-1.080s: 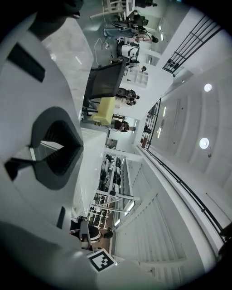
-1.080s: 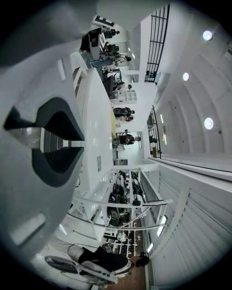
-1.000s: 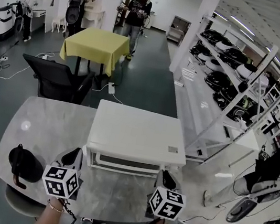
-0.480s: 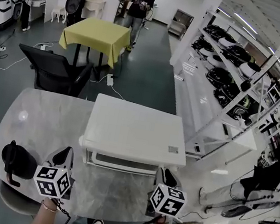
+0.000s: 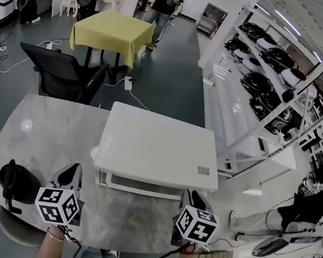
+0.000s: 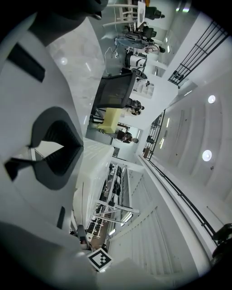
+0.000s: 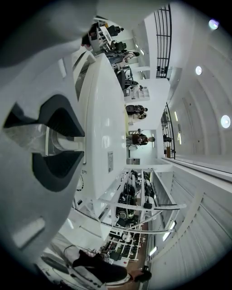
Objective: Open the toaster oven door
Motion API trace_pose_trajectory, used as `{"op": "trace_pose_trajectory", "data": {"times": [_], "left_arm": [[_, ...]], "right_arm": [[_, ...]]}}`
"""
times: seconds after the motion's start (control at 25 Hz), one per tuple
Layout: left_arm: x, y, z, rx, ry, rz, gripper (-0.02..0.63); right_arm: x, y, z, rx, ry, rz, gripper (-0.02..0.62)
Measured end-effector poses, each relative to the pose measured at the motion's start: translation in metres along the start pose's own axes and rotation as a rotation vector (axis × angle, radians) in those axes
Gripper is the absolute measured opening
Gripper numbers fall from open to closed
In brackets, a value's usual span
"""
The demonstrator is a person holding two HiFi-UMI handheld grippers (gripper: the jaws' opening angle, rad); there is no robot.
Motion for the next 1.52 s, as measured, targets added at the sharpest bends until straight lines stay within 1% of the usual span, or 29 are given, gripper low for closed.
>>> {"op": "trace_pose_trajectory", "data": {"times": [0.24,0.48,0.68,1.52], "left_arm": [[-0.002,-0.001,-0.005,0.001,-0.011,-0.001,0.005],[-0.002,-0.001,-0.016,0.004,-0.03,-0.001,0.005],[0.0,-0.003,-0.017,0.002,-0.036,0.001,0.005],[0.03,0.008,-0.002,-0.028,-0.022,-0.01,0.005]], "right_arm": [[-0.006,-0.002,0.003,-0.017,0.005,-0.057,0.084],[-0.009,-0.001,0.003,-0.025,0.005,-0.068,0.084],[-0.01,-0.002,0.005,-0.034,-0.013,-0.083,0.084],[0.012,0.02,0.003,-0.029,-0.021,-0.059,0.083]]}}
Point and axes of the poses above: the fingertips, and each gripper's own axes: x backward along the fingers, z to its right, y out of its underside, the point moved 4 cm from there along x, backward along the fingers, and after that the axes turned 8 degrees about -y, right-handed, at the moved point
